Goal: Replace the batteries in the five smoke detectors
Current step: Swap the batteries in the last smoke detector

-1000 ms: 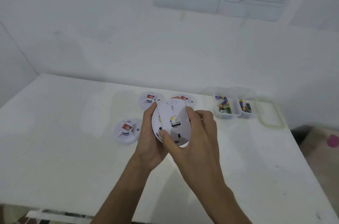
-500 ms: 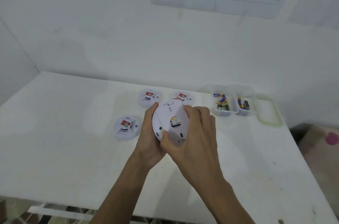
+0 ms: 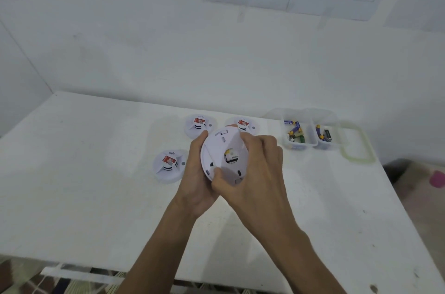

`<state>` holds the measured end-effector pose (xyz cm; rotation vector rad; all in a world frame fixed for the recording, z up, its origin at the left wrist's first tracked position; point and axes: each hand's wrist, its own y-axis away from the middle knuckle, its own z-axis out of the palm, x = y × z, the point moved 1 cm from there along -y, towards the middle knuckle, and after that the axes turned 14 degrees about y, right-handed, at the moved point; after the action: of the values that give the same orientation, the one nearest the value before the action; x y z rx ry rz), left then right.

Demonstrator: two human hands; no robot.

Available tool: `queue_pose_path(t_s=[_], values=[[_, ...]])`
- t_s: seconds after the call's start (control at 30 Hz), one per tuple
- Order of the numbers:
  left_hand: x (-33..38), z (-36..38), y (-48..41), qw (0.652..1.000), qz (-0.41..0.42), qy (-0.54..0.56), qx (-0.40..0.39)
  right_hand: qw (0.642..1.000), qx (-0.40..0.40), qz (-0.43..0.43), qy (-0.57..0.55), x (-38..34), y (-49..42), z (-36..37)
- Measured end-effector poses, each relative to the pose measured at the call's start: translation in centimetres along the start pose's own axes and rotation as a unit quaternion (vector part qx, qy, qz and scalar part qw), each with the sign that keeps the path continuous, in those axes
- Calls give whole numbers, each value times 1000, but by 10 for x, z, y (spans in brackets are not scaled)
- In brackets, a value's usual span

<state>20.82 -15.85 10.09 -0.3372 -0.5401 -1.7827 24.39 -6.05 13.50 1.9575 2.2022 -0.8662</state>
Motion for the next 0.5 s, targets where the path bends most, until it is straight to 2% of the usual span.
queue_pose_path(t_s=[0.13, 0.33, 0.5], values=[[5, 3, -1, 1000, 8, -15, -6, 1000, 11, 4, 5, -4, -1, 7], [12, 1, -5, 999, 37, -25, 12, 995, 85, 7, 55, -10, -6, 23], [16, -1, -5, 998, 38, -37, 29, 990, 113, 15, 86, -16, -9, 27]])
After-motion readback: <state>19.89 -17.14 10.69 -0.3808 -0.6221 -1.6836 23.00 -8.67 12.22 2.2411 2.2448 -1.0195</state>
